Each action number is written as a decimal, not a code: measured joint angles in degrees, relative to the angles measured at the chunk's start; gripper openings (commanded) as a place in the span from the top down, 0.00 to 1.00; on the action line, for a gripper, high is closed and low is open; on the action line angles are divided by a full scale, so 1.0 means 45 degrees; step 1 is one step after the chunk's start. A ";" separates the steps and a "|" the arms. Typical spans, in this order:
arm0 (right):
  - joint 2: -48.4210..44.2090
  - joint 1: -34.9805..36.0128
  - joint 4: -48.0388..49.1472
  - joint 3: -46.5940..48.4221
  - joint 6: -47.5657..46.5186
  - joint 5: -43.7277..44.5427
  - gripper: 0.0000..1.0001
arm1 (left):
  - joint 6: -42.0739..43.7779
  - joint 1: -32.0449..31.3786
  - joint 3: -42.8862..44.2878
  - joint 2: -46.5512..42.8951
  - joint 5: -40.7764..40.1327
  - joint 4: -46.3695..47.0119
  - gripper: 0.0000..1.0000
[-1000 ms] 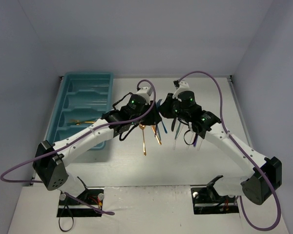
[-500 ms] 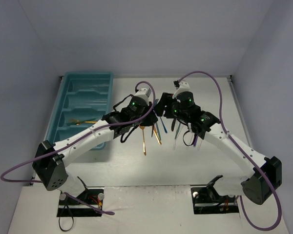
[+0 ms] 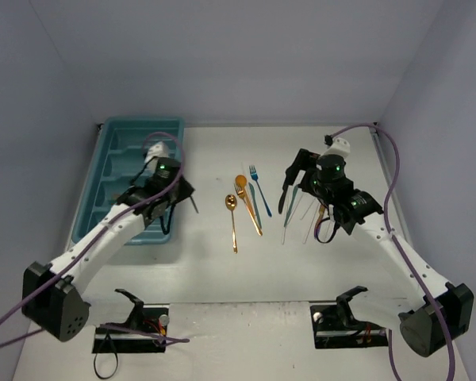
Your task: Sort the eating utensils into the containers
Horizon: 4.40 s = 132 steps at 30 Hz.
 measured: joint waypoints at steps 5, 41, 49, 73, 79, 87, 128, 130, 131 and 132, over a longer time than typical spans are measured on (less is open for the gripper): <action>-0.0366 -0.0486 -0.0387 -0.0842 -0.0019 0.0168 0.21 | -0.0915 0.2821 -0.0430 -0.1449 -0.0910 -0.0647 1.00; -0.1217 -0.0745 -0.1179 -0.2643 -0.0934 -0.0357 0.20 | -0.8166 0.6379 -0.1602 0.1651 -0.2051 0.0072 0.34; 0.1197 -0.0740 -0.1080 -0.0966 -0.2118 -0.0472 0.27 | -0.4872 0.6489 -0.0931 0.1116 -0.0549 0.0186 0.15; 1.0911 0.0345 -0.0566 0.4696 -0.4644 -0.1630 0.63 | 0.5732 0.6510 -0.0484 -0.3774 0.7544 -0.4270 0.13; 1.2026 0.0599 -0.0411 0.5725 -0.4712 -0.1627 0.63 | 0.6145 0.6510 -0.0724 -0.4052 0.7859 -0.4685 0.13; 1.3051 0.0622 0.0068 0.6835 -0.4682 -0.1623 0.75 | 0.6197 0.6510 -0.0750 -0.4052 0.8254 -0.4786 0.13; 0.4313 0.2306 -0.0608 0.3268 -0.3681 -0.4403 1.00 | 0.4205 -0.0458 0.3080 -0.0954 0.4990 -0.1966 0.18; 0.4172 0.2479 -0.0660 0.3062 -0.3629 -0.4513 1.00 | 0.4189 -0.0664 0.3140 -0.0642 0.4770 -0.1665 0.20; 0.4108 0.2557 -0.0676 0.2994 -0.3623 -0.4543 1.00 | 0.4174 -0.0721 0.3140 -0.0501 0.4668 -0.1524 0.20; 0.4041 0.2629 -0.0695 0.2953 -0.3623 -0.4549 1.00 | 0.4131 -0.0767 0.3140 -0.0337 0.4552 -0.1387 0.22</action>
